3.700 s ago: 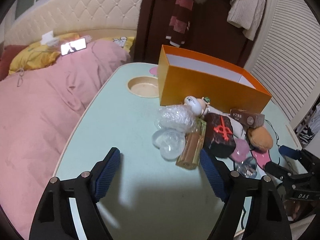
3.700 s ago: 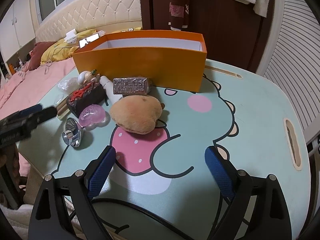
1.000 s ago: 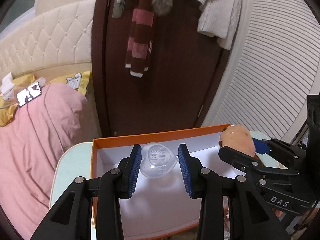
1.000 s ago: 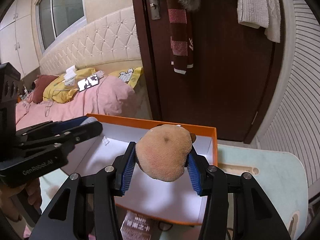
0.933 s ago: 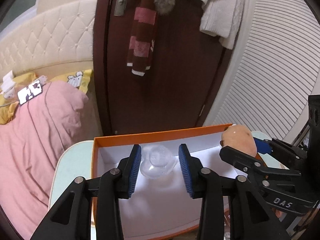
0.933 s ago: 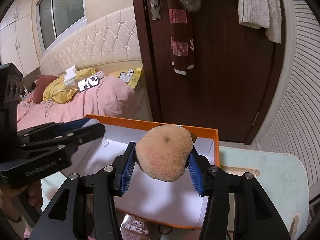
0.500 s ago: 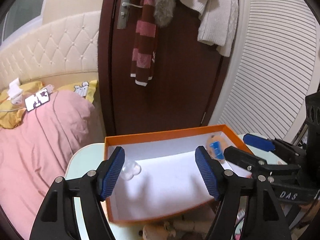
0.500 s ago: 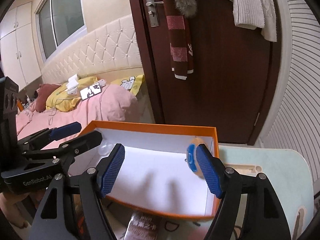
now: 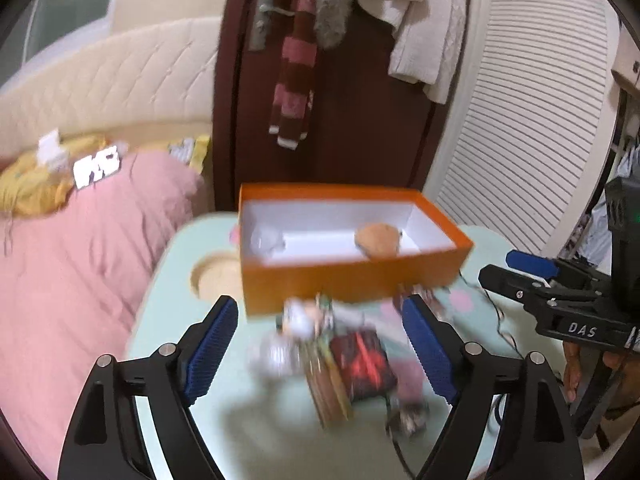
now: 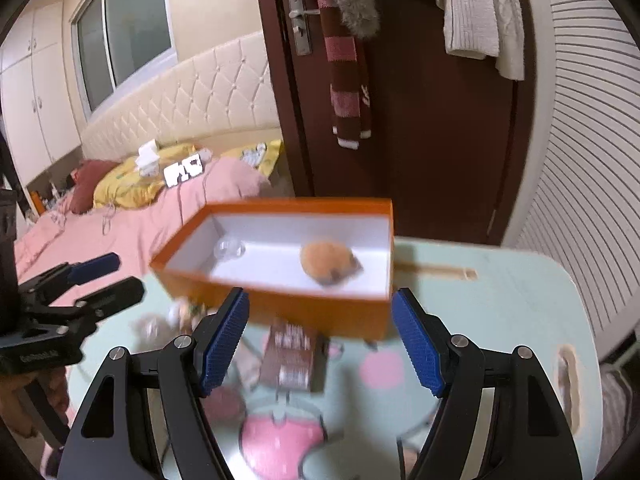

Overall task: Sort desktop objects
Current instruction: 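Open the left gripper over the box while the right releases the brown plush into it, then grasp the clear glass cup on the table with the left gripper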

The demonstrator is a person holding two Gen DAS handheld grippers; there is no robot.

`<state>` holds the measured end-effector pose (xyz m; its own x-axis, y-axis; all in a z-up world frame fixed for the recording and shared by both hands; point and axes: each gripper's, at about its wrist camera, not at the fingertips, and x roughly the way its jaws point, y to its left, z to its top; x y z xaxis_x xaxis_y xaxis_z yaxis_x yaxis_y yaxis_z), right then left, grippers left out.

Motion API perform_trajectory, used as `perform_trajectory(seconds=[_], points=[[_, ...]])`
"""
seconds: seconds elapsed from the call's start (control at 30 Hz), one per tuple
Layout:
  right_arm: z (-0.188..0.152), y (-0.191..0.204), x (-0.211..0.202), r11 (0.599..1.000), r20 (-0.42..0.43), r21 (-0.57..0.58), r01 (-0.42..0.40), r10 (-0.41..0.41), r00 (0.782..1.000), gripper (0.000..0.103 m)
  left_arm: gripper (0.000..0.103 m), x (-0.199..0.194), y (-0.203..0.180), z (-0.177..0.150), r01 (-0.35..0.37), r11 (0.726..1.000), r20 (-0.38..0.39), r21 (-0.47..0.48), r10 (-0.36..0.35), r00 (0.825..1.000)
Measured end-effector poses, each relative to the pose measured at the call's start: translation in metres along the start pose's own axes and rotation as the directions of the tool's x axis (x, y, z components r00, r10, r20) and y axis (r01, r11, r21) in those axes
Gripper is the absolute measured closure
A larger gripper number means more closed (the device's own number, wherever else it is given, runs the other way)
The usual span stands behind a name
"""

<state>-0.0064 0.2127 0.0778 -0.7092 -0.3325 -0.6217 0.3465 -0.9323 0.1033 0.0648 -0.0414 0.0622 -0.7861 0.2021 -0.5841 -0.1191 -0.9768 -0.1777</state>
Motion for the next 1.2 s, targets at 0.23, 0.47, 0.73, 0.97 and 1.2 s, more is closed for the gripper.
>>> perform_trajectory(seconds=[0.23,0.47,0.73,0.97,1.2], points=[[-0.051,0.008,-0.007,0.996,-0.106,-0.057,0.07,-0.076,0.991,0.029,0.019,-0.005,-0.001,-0.048,-0.056,0.998,-0.044,-0.021,0.055,0.998],[-0.076,0.007,0.001,0.993,-0.195,-0.068,0.093,-0.105,0.975,0.029,0.019,0.007,-0.001,-0.065,-0.061,0.998,-0.096,-0.028,0.058,0.994],[-0.081,0.004,0.007,0.993,-0.204,-0.071,0.096,-0.108,0.973,0.019,0.011,0.015,-0.016,-0.07,-0.128,0.987,-0.101,0.095,0.137,0.985],[-0.082,0.004,0.007,0.993,-0.203,-0.07,0.093,-0.105,0.973,0.019,0.031,-0.002,-0.014,-0.066,-0.028,0.998,-0.033,0.055,0.03,0.999],[-0.082,0.004,0.007,0.993,-0.202,-0.071,0.089,-0.102,0.974,0.018,0.056,0.006,-0.053,-0.066,0.086,0.973,-0.065,0.212,-0.074,0.995]])
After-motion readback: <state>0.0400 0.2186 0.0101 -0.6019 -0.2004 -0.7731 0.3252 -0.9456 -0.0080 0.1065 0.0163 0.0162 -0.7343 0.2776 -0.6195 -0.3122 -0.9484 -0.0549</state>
